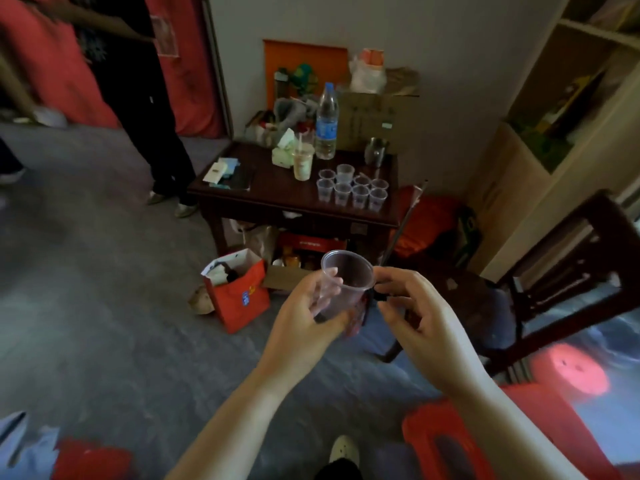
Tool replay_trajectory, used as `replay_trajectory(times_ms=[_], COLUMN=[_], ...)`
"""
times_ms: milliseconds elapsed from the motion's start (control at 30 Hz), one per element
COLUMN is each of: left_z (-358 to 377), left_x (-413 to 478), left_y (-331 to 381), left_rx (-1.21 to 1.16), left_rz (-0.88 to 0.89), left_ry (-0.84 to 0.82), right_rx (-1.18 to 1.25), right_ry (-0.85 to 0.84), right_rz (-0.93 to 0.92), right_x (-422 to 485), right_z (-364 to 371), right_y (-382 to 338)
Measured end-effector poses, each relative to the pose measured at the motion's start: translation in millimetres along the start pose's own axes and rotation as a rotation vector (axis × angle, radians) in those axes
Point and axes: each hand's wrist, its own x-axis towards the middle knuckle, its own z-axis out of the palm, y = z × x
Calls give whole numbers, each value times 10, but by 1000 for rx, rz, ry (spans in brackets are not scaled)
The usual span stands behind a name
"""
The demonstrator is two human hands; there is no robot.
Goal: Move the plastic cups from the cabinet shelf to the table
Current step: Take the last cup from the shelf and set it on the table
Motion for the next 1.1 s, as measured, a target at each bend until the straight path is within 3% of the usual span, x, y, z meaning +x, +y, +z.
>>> replay_trajectory(times_ms=[333,633,1100], left_z=[-116,-495,-1406], left_x=[1707,2741,5063], left_y=[-301,-807,-1840], left_rx=[148,106,191], left_rz=[-2,-89,-105], left_ry=[117,86,-235], right_rx=[73,46,-35], right_ry=[-107,-186,4], right_rz=[116,143,315], right_x=[1666,2786,4725], right_z=[-50,303,1302], right_y=[697,1162,1988])
